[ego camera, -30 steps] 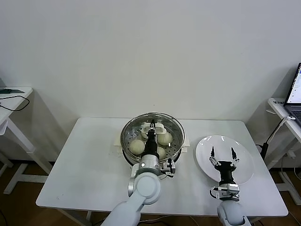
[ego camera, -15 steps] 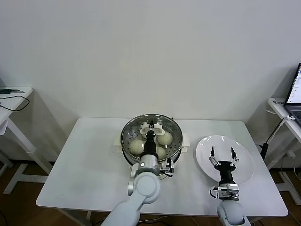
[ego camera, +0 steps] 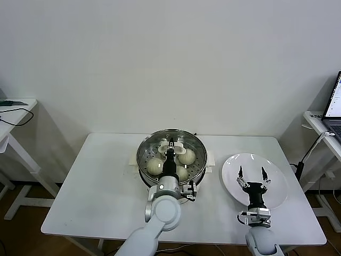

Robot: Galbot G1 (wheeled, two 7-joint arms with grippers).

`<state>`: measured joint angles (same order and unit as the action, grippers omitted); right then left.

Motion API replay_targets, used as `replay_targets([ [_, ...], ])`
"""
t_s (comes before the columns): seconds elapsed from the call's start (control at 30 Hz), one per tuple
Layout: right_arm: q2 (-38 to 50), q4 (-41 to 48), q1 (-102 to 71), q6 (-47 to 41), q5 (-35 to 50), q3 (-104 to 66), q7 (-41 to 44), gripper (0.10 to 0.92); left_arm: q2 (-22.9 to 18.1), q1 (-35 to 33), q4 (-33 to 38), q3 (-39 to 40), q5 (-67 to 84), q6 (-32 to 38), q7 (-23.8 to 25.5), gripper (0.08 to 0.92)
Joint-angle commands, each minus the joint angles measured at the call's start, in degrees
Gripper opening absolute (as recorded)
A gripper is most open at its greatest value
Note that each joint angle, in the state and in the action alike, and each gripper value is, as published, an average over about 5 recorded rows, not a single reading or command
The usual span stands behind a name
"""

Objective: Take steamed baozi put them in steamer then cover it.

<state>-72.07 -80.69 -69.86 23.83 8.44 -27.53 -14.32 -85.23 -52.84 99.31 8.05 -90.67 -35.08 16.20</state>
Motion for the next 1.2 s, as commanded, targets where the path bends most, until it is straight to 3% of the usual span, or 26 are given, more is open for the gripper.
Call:
replay_targets([
  [0.03,-0.1,0.0,0.0,0.0,0.0,0.0,0.0,0.823,-0.2,-0.1,-0.4,-0.2,-0.4,0.4,0.4,0.188],
  [0.3,-0.1,0.1,0.0,0.0,0.0,0.0,0.0,0.823,-0.4,-0.3,-0.1,-0.4,0.1,0.2,0.9,0.209],
  [0.77,-0.1,-0.3,0.2,-0.1,-0.1,0.2,0.0,0.823,1.9,-2.3,6.1,-0.6,2.3,-0.7,1.0,0.574],
  [1.07,-0.4,-1.1,0.4,-0.7,-0.1,0.7,0.2,0.823,6.0,-6.3,15.0,-0.8,10.2,-2.5,1.9,0.639],
  [1.2,-0.2,-1.4,0.4,-1.0,-0.2,0.7,0.4,0.823,8.3,-8.6,19.0,-0.7,13.3,-3.0,2.3,0.734],
])
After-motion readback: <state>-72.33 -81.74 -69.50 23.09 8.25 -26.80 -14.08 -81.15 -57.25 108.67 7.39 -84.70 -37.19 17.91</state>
